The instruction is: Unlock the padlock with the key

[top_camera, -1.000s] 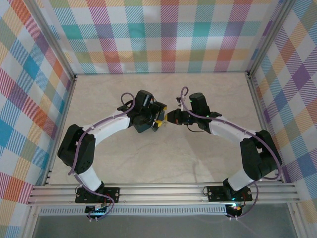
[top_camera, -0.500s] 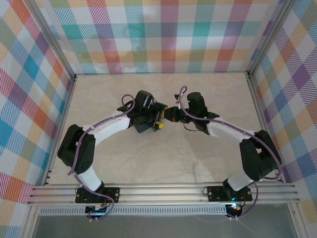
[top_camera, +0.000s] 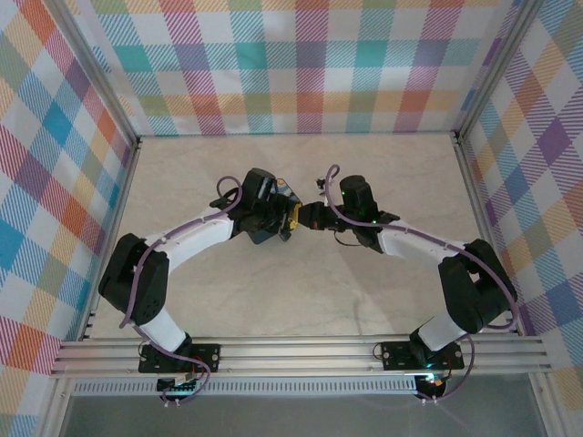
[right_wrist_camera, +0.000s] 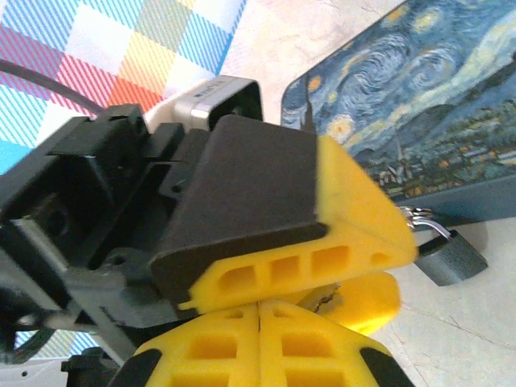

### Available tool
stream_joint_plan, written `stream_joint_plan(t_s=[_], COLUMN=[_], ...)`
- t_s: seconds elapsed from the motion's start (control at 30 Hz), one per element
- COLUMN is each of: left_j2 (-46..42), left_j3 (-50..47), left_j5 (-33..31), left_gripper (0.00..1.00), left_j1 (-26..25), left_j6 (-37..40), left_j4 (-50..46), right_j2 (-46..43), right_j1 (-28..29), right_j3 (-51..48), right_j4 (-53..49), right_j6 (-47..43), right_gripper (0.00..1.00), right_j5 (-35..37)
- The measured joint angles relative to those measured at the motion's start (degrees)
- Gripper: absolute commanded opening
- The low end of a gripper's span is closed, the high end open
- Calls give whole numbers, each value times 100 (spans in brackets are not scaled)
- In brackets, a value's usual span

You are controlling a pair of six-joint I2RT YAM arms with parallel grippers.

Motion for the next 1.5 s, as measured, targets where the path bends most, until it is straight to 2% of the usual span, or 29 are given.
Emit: stream_joint_plan(t_s=[0.23,0.53,0.67,0.73,0.87,0.93,1.13,1.5], left_j2=[-175,-205,-205,-214,-238,-245,-245,-245], left_j3=[-85,-186,-186,-186,-186,-188,-190,-170], left_j5=[-2,44,52,57,50,46,59,109], left_gripper=[14,10,5,4,0,0,0,0], left_j1=[22,26,59,72,101,125,133,133], left_j6=[402,520,525,551,684,754,887,1014], left_j4=[-260,-275,-232,-247,-310,-446,-682,-907], right_j2=[-155,-157,-157,-155,-157,-170,-433,-590], right_j1=[-2,-2,-2,-2,-11,-44,-83,74], right_j3=[-129,-168,-168,-168,-168,-170,-179,-131], right_j4=[20,138,129,122,15,-52,-326,-804], right_j6=[15,107,122,118,-17,-129,-907,-3230], right_gripper=[0,0,2,5,27,33,40,45], right_j5=[240,238,232,232,236,238,238,234])
